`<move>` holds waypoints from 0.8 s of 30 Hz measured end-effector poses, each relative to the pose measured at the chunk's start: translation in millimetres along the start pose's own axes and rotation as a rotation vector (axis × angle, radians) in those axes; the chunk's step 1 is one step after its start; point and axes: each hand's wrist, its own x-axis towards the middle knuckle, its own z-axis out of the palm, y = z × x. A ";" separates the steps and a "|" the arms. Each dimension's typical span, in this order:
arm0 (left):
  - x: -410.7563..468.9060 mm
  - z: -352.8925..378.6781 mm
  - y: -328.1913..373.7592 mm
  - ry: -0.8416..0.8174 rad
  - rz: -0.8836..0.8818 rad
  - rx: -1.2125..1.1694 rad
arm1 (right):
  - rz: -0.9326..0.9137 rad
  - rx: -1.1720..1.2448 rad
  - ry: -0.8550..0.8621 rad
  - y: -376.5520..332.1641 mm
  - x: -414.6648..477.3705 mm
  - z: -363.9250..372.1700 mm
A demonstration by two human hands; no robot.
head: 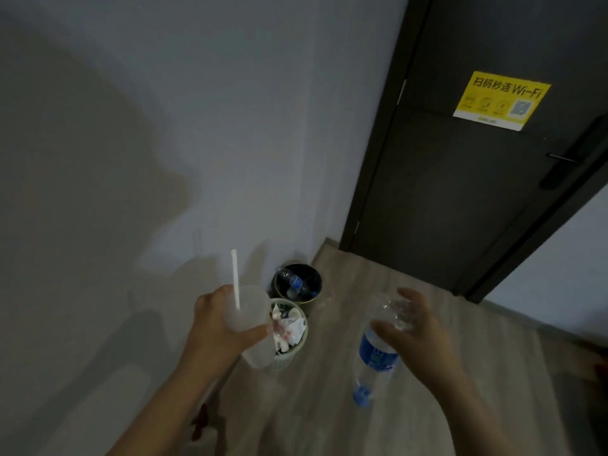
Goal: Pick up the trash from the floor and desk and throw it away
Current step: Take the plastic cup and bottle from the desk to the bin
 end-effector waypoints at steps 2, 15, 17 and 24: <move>32.7 5.2 -3.4 -0.041 -0.028 0.046 | 0.001 -0.006 0.001 -2.5 28.0 10.5; 176.2 72.8 -45.5 -0.171 -0.223 0.130 | 0.110 -0.074 -0.066 27.2 202.8 57.7; 202.0 88.6 -50.8 -0.180 -0.250 0.156 | 0.102 -0.086 -0.081 35.3 238.2 62.8; 285.2 151.1 -56.9 -0.139 -0.415 0.242 | 0.157 -0.125 -0.236 65.2 368.5 81.2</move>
